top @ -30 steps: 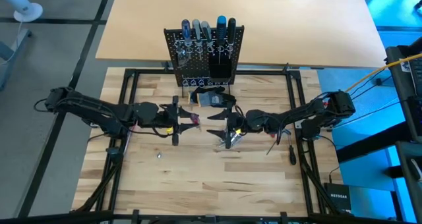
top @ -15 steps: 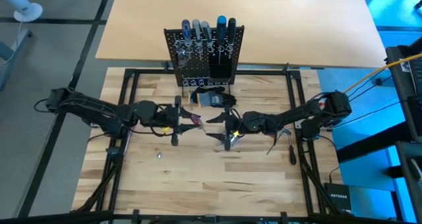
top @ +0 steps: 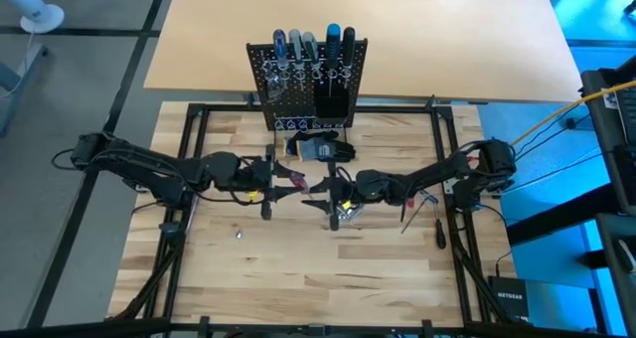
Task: Hang tools onto peg board
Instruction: Hang the red screwdriver on the pegboard
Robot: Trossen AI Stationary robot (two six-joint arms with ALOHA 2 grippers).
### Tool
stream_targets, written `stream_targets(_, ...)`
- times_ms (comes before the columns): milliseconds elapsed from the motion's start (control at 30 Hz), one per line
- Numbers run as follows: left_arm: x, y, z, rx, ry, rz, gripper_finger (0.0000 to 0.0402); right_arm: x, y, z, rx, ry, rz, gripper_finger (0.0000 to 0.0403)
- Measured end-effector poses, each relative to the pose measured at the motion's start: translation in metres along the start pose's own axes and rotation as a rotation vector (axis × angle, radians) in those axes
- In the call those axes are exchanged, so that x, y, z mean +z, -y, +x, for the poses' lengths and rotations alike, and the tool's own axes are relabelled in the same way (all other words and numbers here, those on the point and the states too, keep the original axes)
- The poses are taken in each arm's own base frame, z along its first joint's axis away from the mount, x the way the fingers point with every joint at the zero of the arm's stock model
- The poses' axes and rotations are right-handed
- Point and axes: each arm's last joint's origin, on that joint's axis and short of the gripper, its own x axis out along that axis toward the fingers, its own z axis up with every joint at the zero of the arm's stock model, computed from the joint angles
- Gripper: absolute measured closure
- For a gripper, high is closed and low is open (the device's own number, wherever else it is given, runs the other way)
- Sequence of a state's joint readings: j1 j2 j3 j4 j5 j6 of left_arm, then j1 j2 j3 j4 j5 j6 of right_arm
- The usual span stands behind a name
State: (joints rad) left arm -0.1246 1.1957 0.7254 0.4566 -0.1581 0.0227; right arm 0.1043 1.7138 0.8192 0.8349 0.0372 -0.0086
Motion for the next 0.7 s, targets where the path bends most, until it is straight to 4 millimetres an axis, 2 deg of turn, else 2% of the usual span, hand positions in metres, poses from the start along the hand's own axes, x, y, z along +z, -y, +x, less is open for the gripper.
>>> stream_targets(200, -0.001, 0.000, 0.000, -0.001, -0.010, 0.005, 0.0279, 0.002, 0.000, -0.001, -0.007, -0.005, -0.019, 0.0323)
stream_targets(333, -0.001, 0.000, 0.000, 0.001, -0.005, 0.004, 0.0279, 0.001, 0.002, -0.001, -0.078, -0.014, 0.013, 0.0322)
stream_targets(433, -0.001, 0.000, 0.000, 0.002, -0.007, 0.001, 0.0279, 0.003, 0.003, -0.004, -0.106, -0.035, 0.024, 0.0297)
stream_targets(700, -0.001, 0.000, 0.000, 0.001, -0.006, -0.003, 0.0279, 0.024, 0.004, -0.019, -0.112, -0.063, 0.020, 0.0201)
